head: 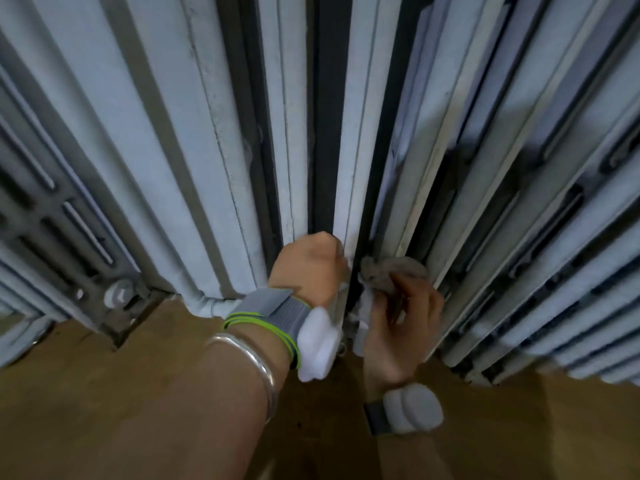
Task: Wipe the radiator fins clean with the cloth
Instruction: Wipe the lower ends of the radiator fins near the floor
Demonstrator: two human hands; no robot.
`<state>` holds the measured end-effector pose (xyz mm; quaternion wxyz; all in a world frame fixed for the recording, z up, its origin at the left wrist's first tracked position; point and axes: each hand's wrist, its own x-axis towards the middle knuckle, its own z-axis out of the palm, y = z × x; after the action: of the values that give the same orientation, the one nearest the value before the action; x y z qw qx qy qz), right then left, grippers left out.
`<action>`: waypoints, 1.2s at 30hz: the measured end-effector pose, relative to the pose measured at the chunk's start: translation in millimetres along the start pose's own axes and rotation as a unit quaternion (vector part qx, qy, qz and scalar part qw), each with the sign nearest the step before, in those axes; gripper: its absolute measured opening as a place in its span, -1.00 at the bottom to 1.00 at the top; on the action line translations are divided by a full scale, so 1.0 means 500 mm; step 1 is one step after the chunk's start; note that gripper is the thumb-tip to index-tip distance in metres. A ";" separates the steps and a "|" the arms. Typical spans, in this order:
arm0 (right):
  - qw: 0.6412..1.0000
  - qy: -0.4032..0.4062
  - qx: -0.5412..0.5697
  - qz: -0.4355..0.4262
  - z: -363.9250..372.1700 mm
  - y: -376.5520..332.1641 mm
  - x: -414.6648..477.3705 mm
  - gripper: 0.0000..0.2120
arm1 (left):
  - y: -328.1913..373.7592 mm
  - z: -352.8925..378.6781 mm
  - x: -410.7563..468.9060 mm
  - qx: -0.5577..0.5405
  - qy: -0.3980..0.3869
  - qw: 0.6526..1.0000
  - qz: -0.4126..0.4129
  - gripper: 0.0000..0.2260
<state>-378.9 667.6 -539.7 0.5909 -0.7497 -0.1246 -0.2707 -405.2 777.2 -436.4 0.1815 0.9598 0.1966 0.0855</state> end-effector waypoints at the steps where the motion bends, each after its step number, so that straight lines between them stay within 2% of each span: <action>1: 1.000 -0.017 -0.011 -0.007 0.001 0.006 0.003 -0.71 | 0.002 0.000 0.000 0.005 -0.002 1.000 -0.004 -0.79; 4: 0.998 -0.049 -0.043 -0.026 0.003 0.048 0.004 -0.72 | 0.009 0.004 -0.002 0.034 0.002 0.999 -0.012 -0.78; 7: 0.994 -0.061 -0.055 -0.068 0.003 0.101 -0.013 -0.81 | 0.011 0.012 -0.006 0.083 0.016 0.995 -0.046 -0.76; 9: 0.994 -0.062 -0.049 -0.079 0.004 0.126 -0.027 -0.82 | 0.013 0.017 -0.010 0.120 0.020 0.993 -0.008 -0.80; 15: 0.985 -0.128 -0.116 0.004 0.016 0.192 -0.080 -0.79 | 0.040 0.030 -0.021 0.115 0.000 0.993 0.011 -0.77; 19: 0.977 -0.185 -0.073 0.075 0.002 0.207 -0.103 -0.98 | 0.038 0.048 -0.006 0.045 -0.053 0.997 0.020 -0.68; 22: 0.941 -0.268 -0.112 0.171 -0.006 0.246 -0.108 -0.76 | 0.049 0.055 -0.003 0.011 -0.057 0.998 0.011 -0.69; 24: 0.928 -0.285 -0.108 0.214 -0.019 0.250 -0.106 -0.67 | 0.057 0.054 -0.002 -0.007 -0.055 0.998 0.002 -0.66; 26: 0.931 -0.266 -0.104 0.225 -0.037 0.238 -0.100 -0.65 | 0.067 0.049 -0.002 -0.032 -0.042 0.999 0.001 -0.63; 28: 0.946 -0.234 -0.092 0.204 -0.054 0.220 -0.098 -0.69 | 0.075 0.046 -0.003 -0.054 -0.032 0.998 0.004 -0.70; 33: 0.982 -0.105 -0.098 0.126 -0.084 0.155 -0.066 -0.81 | 0.094 0.037 -0.012 -0.056 -0.020 0.998 0.005 -0.80; 36: 0.997 -0.036 -0.064 0.039 -0.096 0.107 -0.033 -0.83 | 0.097 0.036 -0.013 -0.059 -0.021 0.998 -0.002 -0.80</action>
<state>-378.0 609.5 -585.1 0.5469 -0.7996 -0.0988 -0.2275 -390.2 727.3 -435.2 0.2415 0.9487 0.1889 0.0768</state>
